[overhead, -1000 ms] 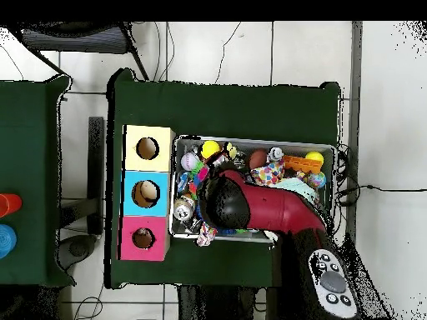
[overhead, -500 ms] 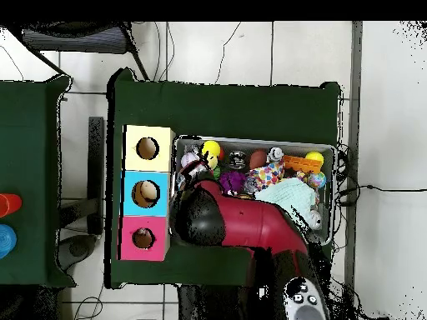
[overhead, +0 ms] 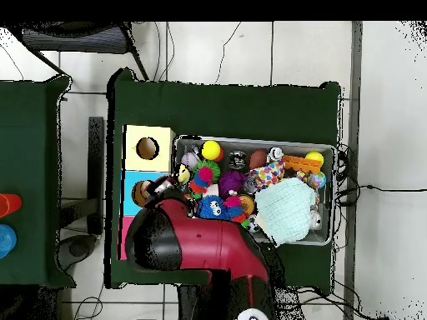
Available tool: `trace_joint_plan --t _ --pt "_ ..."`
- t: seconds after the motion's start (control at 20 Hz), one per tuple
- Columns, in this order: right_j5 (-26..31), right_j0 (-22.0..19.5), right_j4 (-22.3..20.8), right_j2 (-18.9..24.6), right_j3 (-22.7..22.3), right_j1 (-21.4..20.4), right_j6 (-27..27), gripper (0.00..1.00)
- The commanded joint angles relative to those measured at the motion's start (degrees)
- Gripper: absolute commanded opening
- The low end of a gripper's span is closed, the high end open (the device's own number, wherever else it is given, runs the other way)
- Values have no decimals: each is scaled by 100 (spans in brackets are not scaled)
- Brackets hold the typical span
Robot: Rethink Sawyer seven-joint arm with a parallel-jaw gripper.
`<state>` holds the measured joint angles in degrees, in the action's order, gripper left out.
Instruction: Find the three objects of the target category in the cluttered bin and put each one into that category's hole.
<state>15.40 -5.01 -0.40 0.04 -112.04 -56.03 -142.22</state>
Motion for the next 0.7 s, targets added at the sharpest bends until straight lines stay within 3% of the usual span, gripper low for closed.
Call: trace_joint_plan --t 0.05,0.35,0.7 --pt "161 449 374 -680 -511 91 -1440 0" --pt "-745 958 593 -1162 -694 506 -1638 0" --pt "-1425 1289 1116 -1145 -1244 759 -1808 0"
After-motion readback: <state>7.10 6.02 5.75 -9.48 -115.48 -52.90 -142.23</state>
